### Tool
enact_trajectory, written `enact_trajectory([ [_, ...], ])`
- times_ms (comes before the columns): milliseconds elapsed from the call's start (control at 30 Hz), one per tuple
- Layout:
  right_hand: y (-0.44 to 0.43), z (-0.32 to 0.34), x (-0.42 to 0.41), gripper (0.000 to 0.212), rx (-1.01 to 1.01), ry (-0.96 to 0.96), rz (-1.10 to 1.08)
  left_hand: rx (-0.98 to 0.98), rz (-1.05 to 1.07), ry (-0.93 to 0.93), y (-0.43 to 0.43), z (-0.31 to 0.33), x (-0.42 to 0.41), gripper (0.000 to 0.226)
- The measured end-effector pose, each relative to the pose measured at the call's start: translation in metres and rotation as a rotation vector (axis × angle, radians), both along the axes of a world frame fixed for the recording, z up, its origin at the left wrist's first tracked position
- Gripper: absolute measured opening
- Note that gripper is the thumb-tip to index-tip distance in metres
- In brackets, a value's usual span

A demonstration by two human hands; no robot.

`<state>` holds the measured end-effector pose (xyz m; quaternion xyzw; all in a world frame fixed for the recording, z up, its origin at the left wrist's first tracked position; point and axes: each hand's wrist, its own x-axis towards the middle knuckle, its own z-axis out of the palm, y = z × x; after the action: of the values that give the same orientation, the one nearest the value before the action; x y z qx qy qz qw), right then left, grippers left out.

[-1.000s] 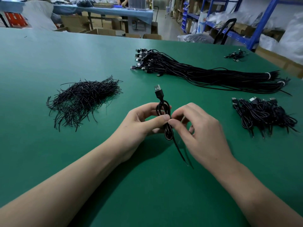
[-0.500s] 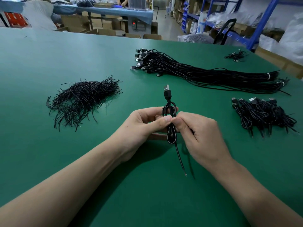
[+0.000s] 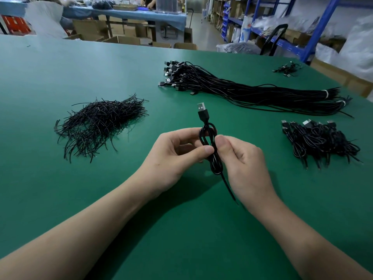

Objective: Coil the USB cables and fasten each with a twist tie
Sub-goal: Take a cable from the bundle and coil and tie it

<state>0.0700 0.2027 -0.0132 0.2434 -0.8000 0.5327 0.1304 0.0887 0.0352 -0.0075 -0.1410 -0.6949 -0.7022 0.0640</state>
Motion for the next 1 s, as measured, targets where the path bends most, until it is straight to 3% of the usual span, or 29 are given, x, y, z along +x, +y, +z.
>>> enact_trajectory([
  [100, -0.009, 0.006, 0.002, 0.051, -0.213, -0.269, 0.062, -0.071, 0.109, 0.110, 0.006, 0.000, 0.002, 0.029],
  [300, -0.006, 0.012, 0.002, 0.059, -0.324, -0.575, 0.133, -0.763, 0.459, 0.806, 0.003, 0.004, 0.007, 0.023],
  [400, -0.002, 0.013, 0.001, 0.049, -0.389, -0.712, 0.152, -0.910, 0.481, 0.984, 0.001, 0.003, 0.005, 0.030],
  [467, -0.001, 0.013, -0.001, 0.041, -0.430, -0.702, 0.109, -0.871, 0.391, 0.904, 0.003, 0.001, 0.005, 0.031],
  [533, 0.001, 0.011, -0.004, 0.044, -0.339, -0.583, 0.037, -0.658, 0.345, 0.658, 0.004, 0.001, 0.006, 0.029],
  [633, 0.005, 0.006, -0.007, 0.052, -0.046, -0.225, -0.099, -0.261, 0.302, 0.147, 0.003, 0.001, 0.004, 0.021],
  [700, 0.004, 0.006, -0.003, 0.050, 0.076, -0.020, -0.126, -0.267, 0.205, -0.061, 0.002, -0.001, 0.002, 0.041],
  [767, 0.002, 0.006, 0.000, 0.049, 0.140, 0.082, -0.124, -0.312, 0.105, -0.095, 0.004, -0.004, 0.002, 0.044],
  [833, 0.000, 0.005, 0.001, 0.048, 0.142, 0.092, -0.128, -0.217, 0.048, -0.073, 0.006, -0.003, 0.003, 0.036],
  [933, -0.002, 0.008, 0.002, 0.052, 0.034, -0.059, -0.094, -0.186, 0.111, -0.015, 0.007, -0.003, 0.003, 0.019],
  [1000, -0.006, 0.010, 0.004, 0.059, -0.139, -0.274, -0.027, -0.271, 0.201, 0.076, 0.009, -0.002, 0.005, 0.012],
])
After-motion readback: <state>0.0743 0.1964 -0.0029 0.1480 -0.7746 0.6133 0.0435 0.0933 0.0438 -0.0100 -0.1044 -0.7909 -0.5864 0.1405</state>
